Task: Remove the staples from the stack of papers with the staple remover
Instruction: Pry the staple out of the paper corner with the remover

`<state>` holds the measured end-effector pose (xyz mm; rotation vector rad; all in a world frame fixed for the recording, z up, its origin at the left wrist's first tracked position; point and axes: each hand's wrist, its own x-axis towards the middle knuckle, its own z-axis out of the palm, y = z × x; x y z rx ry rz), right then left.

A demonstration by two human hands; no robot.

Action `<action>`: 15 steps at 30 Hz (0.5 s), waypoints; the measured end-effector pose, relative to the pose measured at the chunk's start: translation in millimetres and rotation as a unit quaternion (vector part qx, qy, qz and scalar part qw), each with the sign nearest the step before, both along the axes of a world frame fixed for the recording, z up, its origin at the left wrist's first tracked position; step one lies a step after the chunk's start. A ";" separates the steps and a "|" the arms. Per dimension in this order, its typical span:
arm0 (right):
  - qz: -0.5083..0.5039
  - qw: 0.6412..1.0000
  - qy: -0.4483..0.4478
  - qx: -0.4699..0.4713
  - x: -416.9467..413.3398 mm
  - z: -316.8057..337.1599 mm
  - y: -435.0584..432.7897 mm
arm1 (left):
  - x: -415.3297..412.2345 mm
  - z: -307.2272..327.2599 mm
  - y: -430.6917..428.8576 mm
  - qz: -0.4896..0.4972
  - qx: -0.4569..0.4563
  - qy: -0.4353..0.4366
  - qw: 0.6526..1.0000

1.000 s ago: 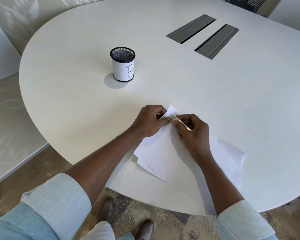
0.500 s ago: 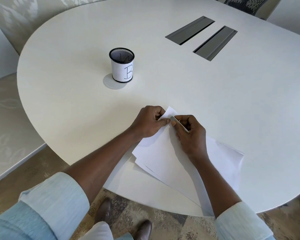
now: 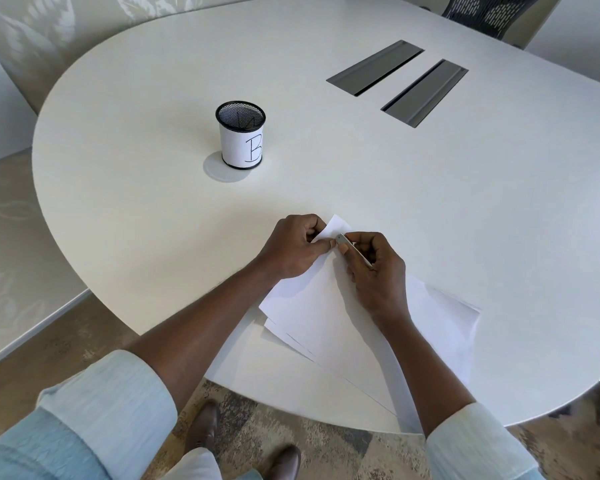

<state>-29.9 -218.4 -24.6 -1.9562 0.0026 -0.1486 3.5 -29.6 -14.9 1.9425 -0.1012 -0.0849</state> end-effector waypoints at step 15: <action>0.001 0.999 -0.004 0.050 3.5 0.0 -3.7 | -3.1 0.7 -1.3 0.003 0.000 -0.008 1.000</action>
